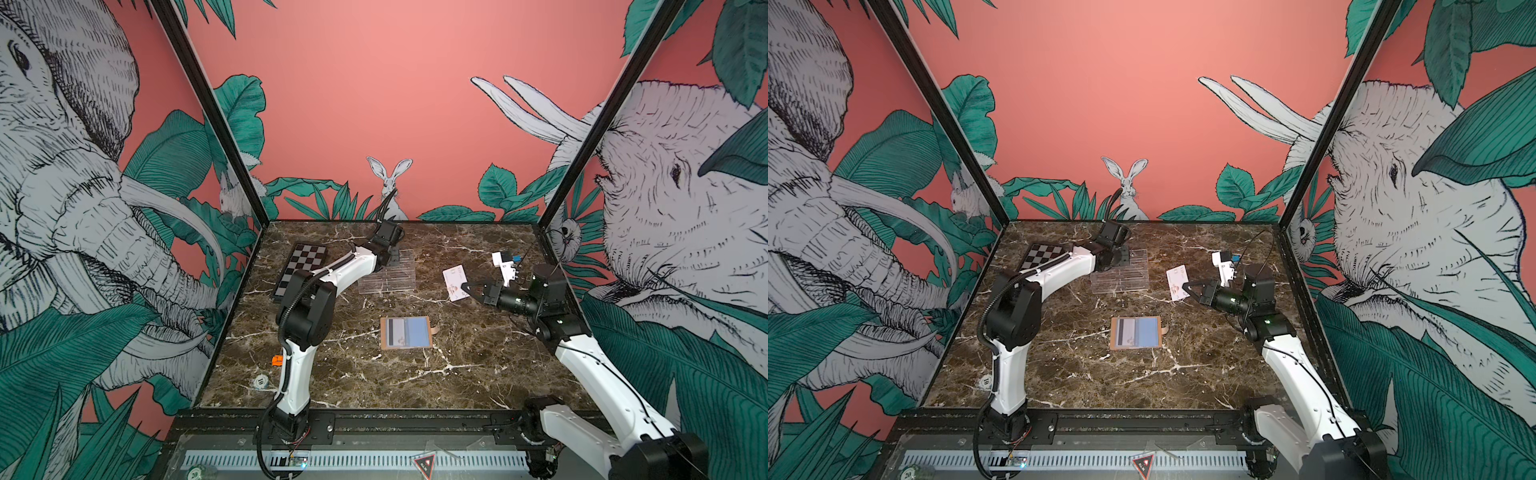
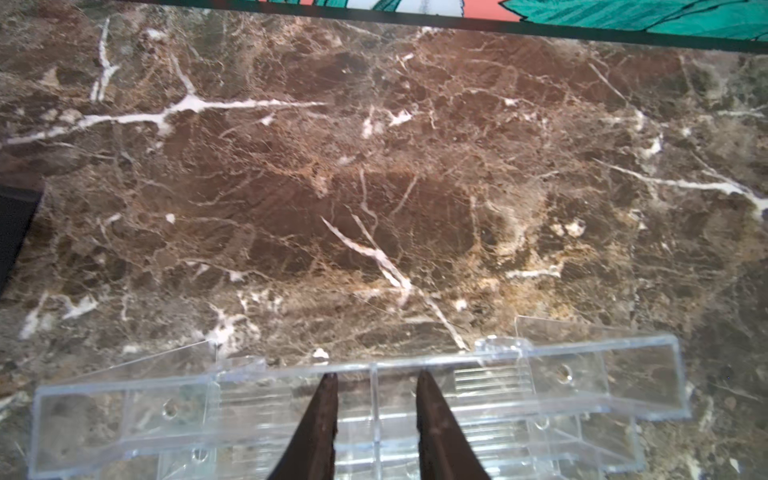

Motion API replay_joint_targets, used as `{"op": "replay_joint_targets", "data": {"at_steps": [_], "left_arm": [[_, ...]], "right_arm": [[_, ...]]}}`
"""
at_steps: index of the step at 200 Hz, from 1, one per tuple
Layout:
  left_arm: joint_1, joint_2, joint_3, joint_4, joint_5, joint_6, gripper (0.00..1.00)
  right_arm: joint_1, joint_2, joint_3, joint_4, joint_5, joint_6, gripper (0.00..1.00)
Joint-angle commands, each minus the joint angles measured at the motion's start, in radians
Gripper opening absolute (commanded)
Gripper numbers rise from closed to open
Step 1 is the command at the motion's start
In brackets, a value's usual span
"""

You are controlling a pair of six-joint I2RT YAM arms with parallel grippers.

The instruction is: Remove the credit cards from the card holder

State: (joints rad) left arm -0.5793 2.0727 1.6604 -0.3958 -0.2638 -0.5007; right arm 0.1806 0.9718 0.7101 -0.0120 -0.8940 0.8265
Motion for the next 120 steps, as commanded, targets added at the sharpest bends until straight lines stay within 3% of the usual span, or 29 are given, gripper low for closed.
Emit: {"op": "replay_joint_targets", "data": {"at_steps": [1, 120], "left_arm": [[-0.028, -0.067, -0.013, 0.005, -0.035, -0.069, 0.01], [-0.115, -0.010, -0.008, 0.014, -0.025, -0.127, 0.02]], "right_arm": [[-0.003, -0.021, -0.013, 0.033, 0.000, -0.007, 0.00], [-0.004, 0.010, -0.031, 0.049, -0.021, -0.015, 0.00]]}}
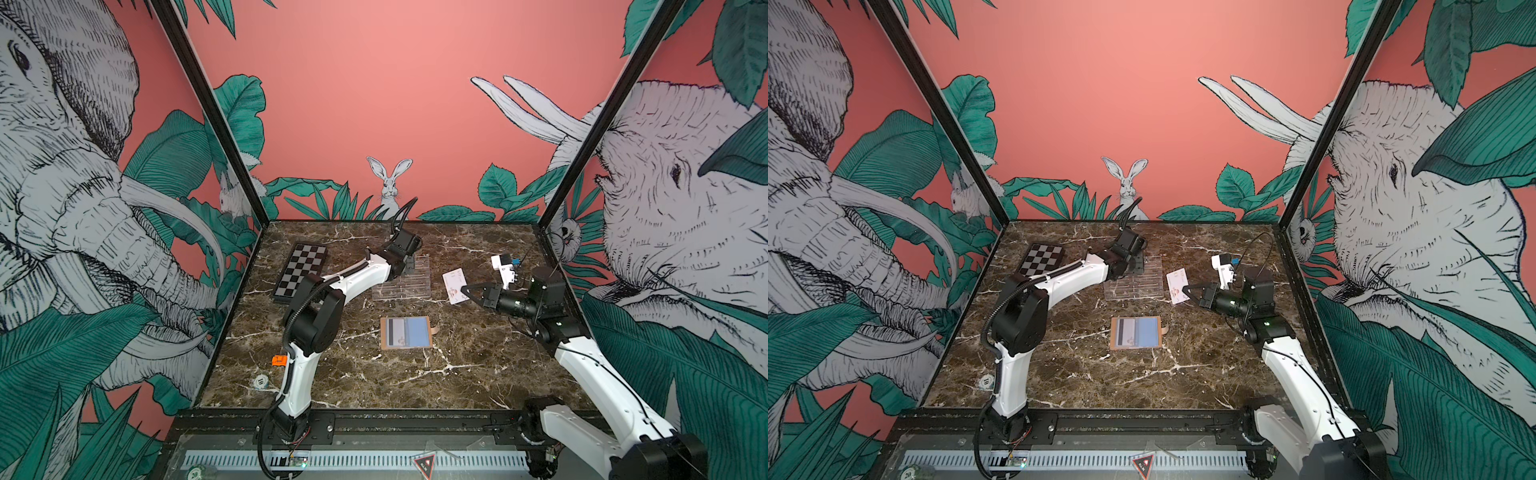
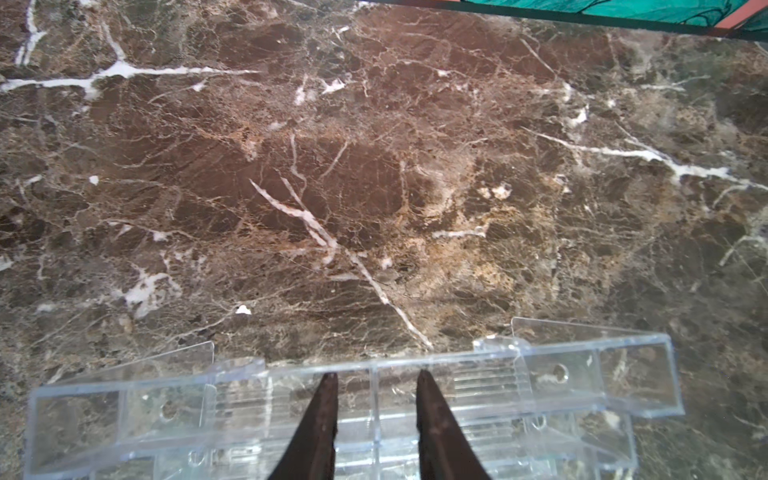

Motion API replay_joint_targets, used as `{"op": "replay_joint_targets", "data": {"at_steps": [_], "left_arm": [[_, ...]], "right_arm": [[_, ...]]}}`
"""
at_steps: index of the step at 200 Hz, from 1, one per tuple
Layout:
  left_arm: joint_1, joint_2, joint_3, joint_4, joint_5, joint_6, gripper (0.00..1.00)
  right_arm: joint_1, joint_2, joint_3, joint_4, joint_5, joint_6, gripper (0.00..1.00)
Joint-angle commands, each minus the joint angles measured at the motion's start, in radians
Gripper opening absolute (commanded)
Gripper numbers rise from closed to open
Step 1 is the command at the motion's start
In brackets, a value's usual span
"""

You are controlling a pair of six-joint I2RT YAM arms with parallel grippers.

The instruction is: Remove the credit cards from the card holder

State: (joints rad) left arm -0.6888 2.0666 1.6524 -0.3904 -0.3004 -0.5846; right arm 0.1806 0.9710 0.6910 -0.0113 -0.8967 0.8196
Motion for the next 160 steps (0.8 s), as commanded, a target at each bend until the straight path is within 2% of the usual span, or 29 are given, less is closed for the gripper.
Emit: {"op": "replay_joint_targets", "data": {"at_steps": [1, 37, 92, 160], "left_arm": [[-0.006, -0.004, 0.000, 0.009, 0.012, -0.044, 0.02], [-0.044, 0.002, 0.000, 0.013, 0.018, -0.032, 0.05], [-0.047, 0.004, -0.025, 0.045, 0.054, -0.044, 0.10], [-0.048, -0.002, -0.023, 0.071, 0.103, -0.039, 0.22]], "right_arm": [[-0.003, 0.011, -0.011, 0.048, -0.019, -0.009, 0.00], [-0.003, 0.005, -0.016, 0.037, -0.013, -0.019, 0.00], [-0.004, 0.008, -0.024, 0.033, -0.003, -0.026, 0.00], [-0.004, 0.012, -0.029, 0.033, 0.002, -0.027, 0.00]]}}
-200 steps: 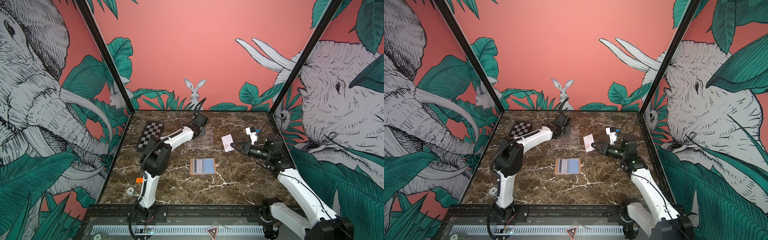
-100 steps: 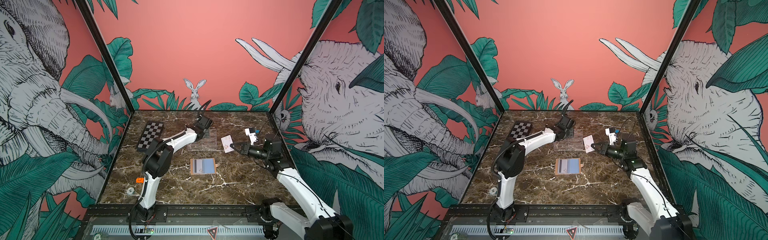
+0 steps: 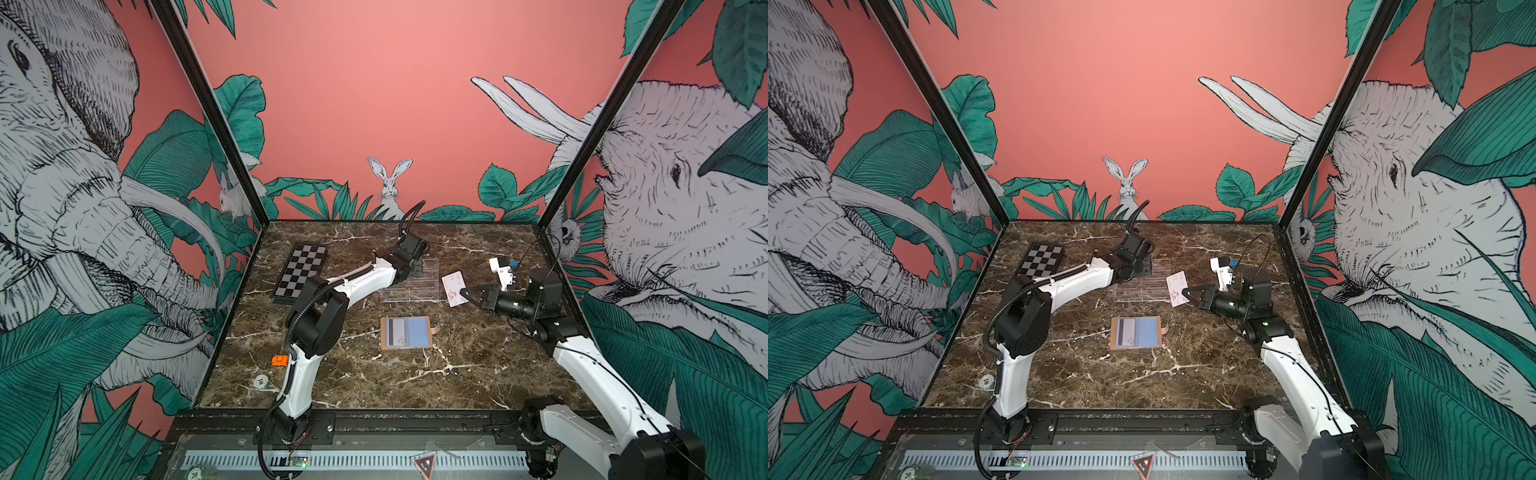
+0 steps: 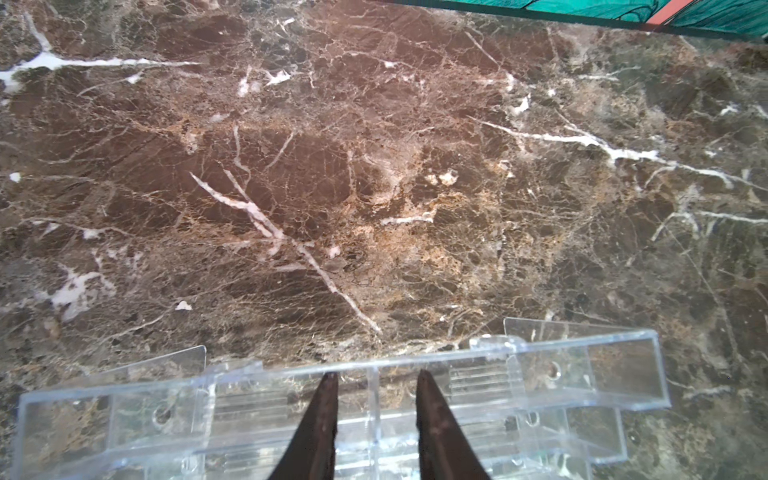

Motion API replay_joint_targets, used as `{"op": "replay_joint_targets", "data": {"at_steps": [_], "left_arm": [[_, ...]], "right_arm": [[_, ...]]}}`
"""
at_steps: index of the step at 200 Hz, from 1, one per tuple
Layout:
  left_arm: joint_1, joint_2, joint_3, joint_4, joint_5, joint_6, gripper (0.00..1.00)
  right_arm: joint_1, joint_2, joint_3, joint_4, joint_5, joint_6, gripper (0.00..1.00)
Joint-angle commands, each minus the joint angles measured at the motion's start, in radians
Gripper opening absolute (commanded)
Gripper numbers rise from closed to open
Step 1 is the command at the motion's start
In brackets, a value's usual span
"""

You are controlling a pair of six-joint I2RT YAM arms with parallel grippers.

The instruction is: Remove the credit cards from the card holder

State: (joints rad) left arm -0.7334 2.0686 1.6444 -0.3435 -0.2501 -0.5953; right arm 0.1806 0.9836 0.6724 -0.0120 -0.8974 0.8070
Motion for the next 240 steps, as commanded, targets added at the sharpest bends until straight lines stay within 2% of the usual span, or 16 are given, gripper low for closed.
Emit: {"op": "replay_joint_targets", "data": {"at_steps": [1, 22, 81, 132, 169, 212, 240], "left_arm": [[-0.004, -0.005, -0.015, 0.025, 0.054, -0.028, 0.22], [-0.004, -0.008, -0.021, 0.041, 0.071, -0.026, 0.24], [-0.007, -0.042, -0.037, 0.077, 0.120, -0.010, 0.39], [-0.008, -0.121, -0.056, 0.127, 0.158, -0.003, 0.62], [-0.007, -0.256, -0.085, 0.161, 0.158, 0.037, 0.79], [-0.007, -0.458, -0.133, 0.220, 0.147, 0.223, 0.98], [-0.003, -0.620, -0.209, 0.299, 0.129, 0.405, 0.99]], "right_arm": [[-0.003, 0.000, -0.011, 0.033, 0.003, -0.014, 0.00], [-0.003, 0.000, -0.011, 0.035, 0.003, -0.014, 0.00], [-0.004, 0.001, -0.006, 0.029, 0.004, -0.018, 0.00], [-0.004, 0.004, 0.007, 0.011, 0.007, -0.032, 0.00], [-0.003, 0.012, 0.061, -0.106, 0.035, -0.129, 0.00], [-0.003, 0.011, 0.152, -0.267, 0.085, -0.300, 0.00], [-0.003, 0.010, 0.224, -0.402, 0.158, -0.445, 0.00]]}}
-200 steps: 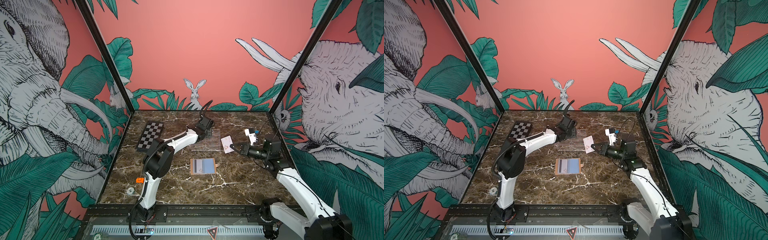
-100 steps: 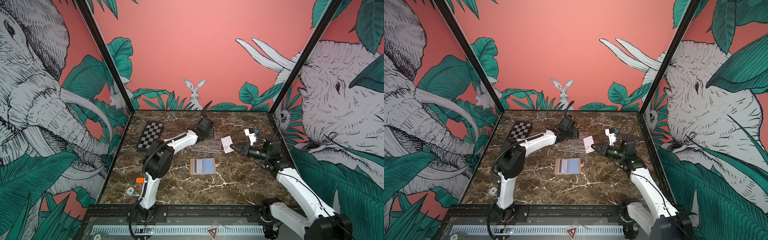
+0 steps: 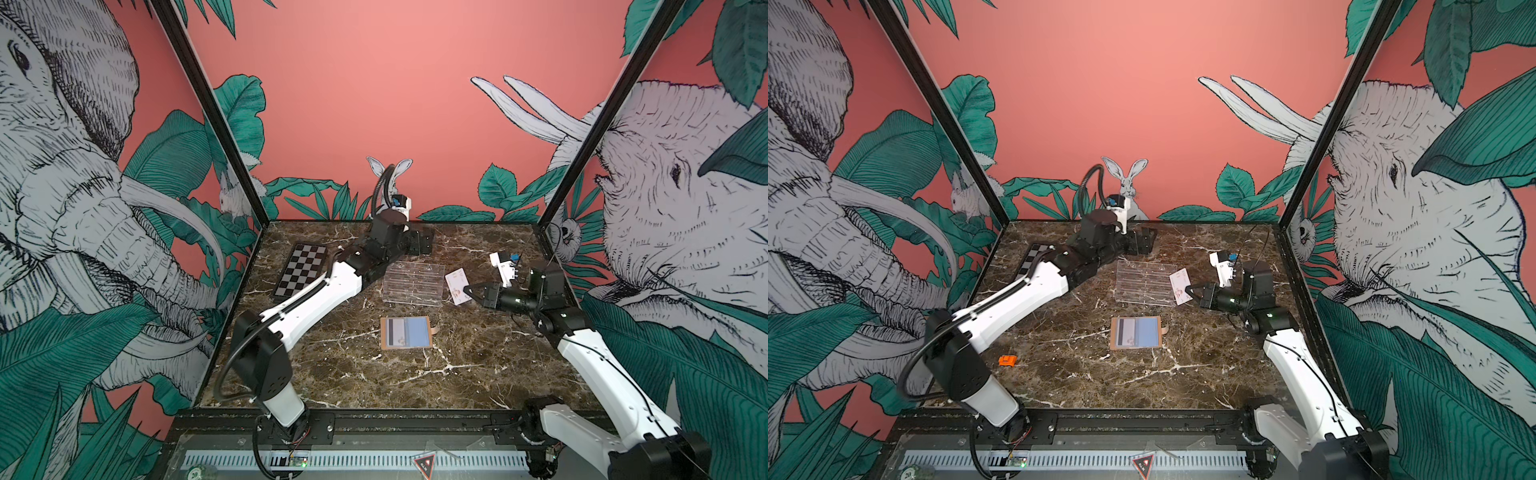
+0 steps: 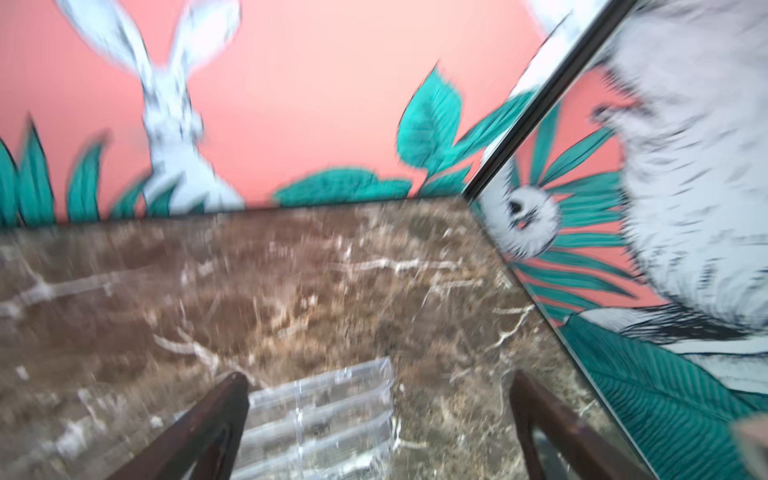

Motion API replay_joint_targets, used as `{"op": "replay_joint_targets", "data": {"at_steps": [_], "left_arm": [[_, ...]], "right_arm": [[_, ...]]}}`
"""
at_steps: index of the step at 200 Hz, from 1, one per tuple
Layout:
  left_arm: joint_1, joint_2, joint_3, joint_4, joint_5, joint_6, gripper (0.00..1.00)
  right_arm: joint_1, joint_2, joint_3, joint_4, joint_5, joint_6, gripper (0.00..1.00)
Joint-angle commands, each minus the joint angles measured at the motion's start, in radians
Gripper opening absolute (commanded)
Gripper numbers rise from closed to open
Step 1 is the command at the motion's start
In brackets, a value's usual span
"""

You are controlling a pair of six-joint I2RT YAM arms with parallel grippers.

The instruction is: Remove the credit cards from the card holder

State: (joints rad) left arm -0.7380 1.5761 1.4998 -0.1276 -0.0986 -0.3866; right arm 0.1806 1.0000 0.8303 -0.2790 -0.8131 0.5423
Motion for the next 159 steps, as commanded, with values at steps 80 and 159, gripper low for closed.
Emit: {"op": "replay_joint_targets", "data": {"at_steps": [80, 159], "left_arm": [[0.105, -0.529, -0.292, -0.090, 0.125, 0.383, 0.99], [0.109, -0.783, -0.551, -0.252, 0.302, 0.454, 0.99]], "right_arm": [[-0.002, -0.032, 0.164, -0.272, 0.135, -0.415, 0.00], [-0.002, -0.161, 0.079, -0.278, 0.179, -0.694, 0.00]]}}
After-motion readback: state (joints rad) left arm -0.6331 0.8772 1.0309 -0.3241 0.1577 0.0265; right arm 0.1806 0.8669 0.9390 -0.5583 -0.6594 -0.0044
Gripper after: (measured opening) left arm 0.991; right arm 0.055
